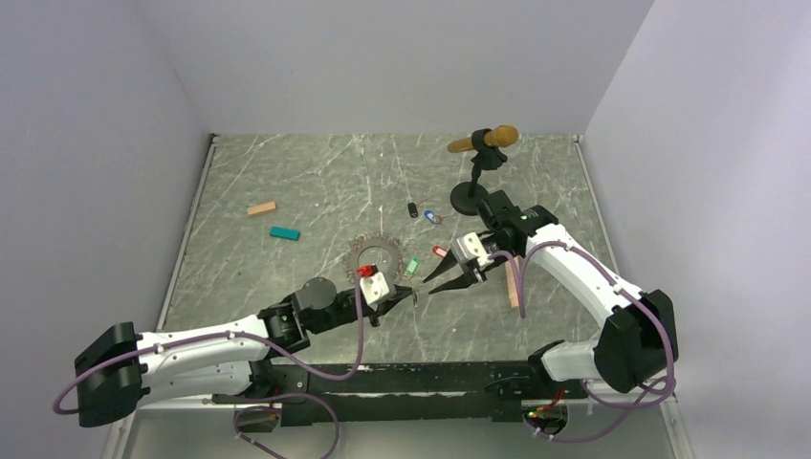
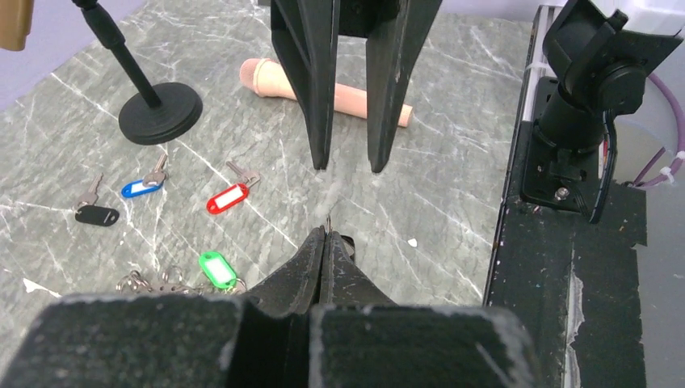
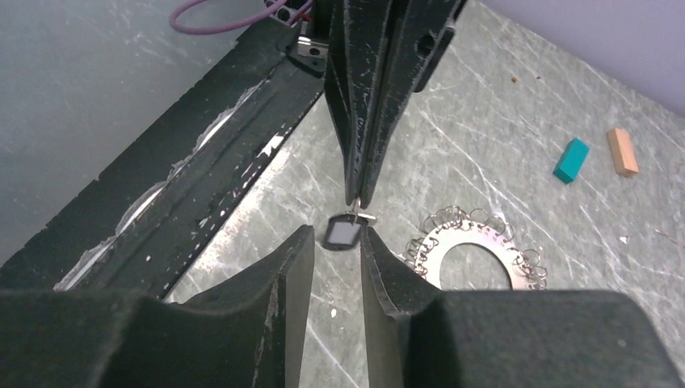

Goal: Put the keys on the keyring

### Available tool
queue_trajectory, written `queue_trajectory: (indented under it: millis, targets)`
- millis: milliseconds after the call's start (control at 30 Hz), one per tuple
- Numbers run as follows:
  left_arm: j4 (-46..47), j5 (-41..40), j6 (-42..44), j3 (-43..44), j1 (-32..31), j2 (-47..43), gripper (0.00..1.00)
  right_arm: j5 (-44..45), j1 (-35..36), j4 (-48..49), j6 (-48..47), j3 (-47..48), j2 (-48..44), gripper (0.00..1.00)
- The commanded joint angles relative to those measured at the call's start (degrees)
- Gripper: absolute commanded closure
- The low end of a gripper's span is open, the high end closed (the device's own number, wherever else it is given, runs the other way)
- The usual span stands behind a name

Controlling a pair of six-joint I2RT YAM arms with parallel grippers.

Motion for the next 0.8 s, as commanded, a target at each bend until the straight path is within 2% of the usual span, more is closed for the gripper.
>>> queue_trajectory:
  millis: [0,200,333,533,767]
  targets:
    - [13.93,-1.92,-5.07,-4.31,0.04,-2.68,1.00,-7.47,-1.95,2.80,3.18,-0.63,-0.74,0.68]
    - [31.18,-2.52,-9.14,-10.26,0.04,-1.02,1.00,-10.58,-2.10,10.46,13.16,-2.50,-0.62,0.68]
    - [38.61,-1.89,-8.99,-10.74,0.06,2.15,1.00,-12.88,-2.07,14.16,17.44,-3.06,0.26,0.68]
    - [41.34,-0.55,-8.59,-9.60,0.04,5.24,1.00,-13.09,-2.00,19.07,23.12,-4.25,0.37,0.70]
    - [42.16,-0.56,-8.84,-9.65,0.04,6.33,1.00,-13.83,-1.94,19.71,24.16,-4.49,0.42,0.72]
